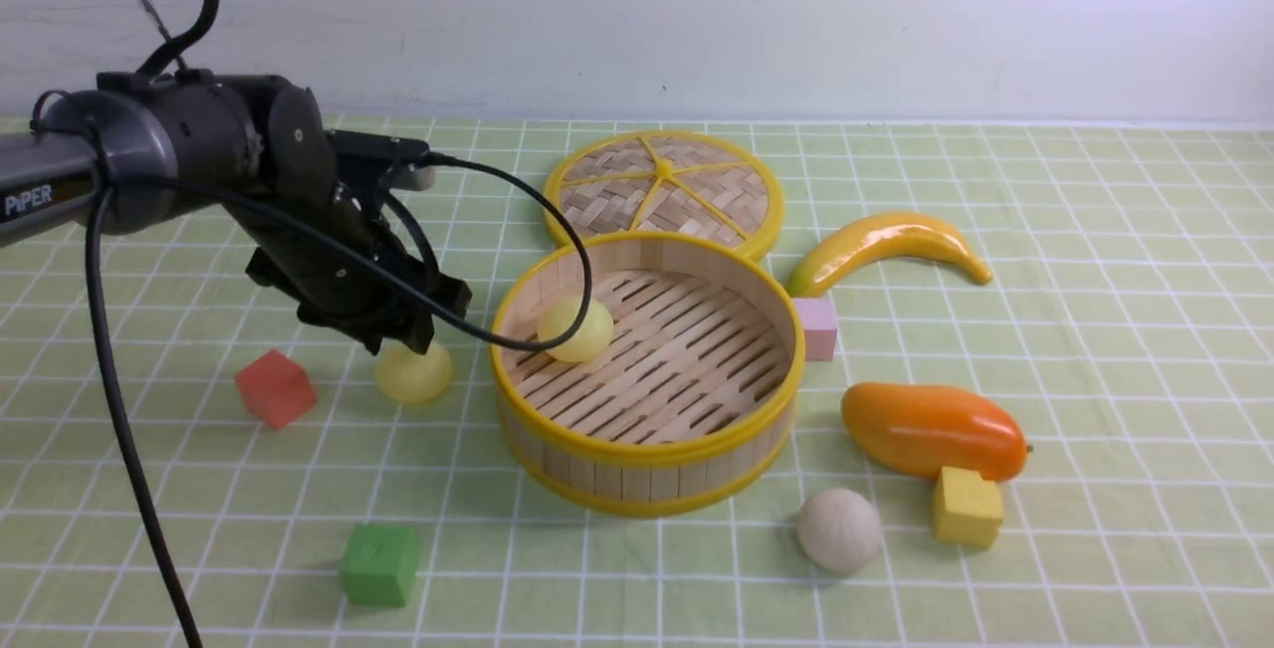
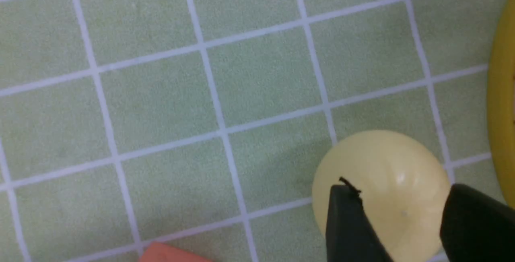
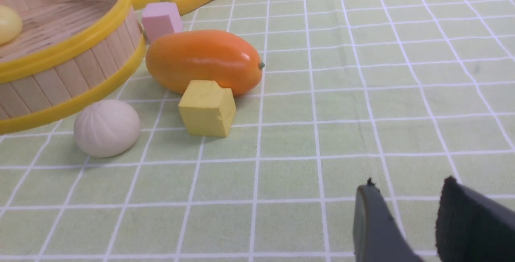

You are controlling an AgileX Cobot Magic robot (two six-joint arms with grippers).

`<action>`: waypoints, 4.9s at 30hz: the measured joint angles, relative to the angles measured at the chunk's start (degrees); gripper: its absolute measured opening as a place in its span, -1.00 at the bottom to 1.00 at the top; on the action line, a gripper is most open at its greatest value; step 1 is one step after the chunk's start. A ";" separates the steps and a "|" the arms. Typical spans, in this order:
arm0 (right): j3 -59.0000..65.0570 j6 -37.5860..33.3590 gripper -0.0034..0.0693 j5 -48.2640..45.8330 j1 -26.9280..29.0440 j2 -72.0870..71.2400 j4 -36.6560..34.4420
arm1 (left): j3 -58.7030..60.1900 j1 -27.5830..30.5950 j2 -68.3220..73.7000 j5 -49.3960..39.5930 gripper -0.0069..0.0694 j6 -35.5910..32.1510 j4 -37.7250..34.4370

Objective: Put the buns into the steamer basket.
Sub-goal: Use the left arm to grab a steamed stuffed bun, then use the left arm to put the steamed stuffed bun into the steamer, then use the right arm to grab a steamed stuffed bun

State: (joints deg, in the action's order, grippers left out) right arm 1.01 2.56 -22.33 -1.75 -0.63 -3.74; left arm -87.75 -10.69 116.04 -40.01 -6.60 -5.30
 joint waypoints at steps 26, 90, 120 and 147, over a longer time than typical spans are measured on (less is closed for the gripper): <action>0.00 0.00 -0.25 0.00 0.00 0.00 0.00 | 0.22 -6.60 -13.62 -7.44 -0.85 -1.74 -9.59; -13.99 11.24 -0.46 1.00 0.00 7.33 -23.70 | 84.34 -16.60 -103.53 33.19 -0.85 0.47 -21.43; -71.64 1.55 -0.41 -28.17 -25.64 98.21 -0.41 | 86.29 -16.60 -103.59 30.25 -0.85 0.47 -21.43; -71.96 -2.56 -0.16 -21.80 -25.64 107.03 -6.22 | 86.29 -16.60 -103.59 30.22 -0.82 0.47 -21.43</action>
State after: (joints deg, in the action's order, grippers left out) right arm -70.95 0.00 -44.14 -27.39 106.40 -9.96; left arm -1.46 -27.29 12.45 -9.79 -6.13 -26.73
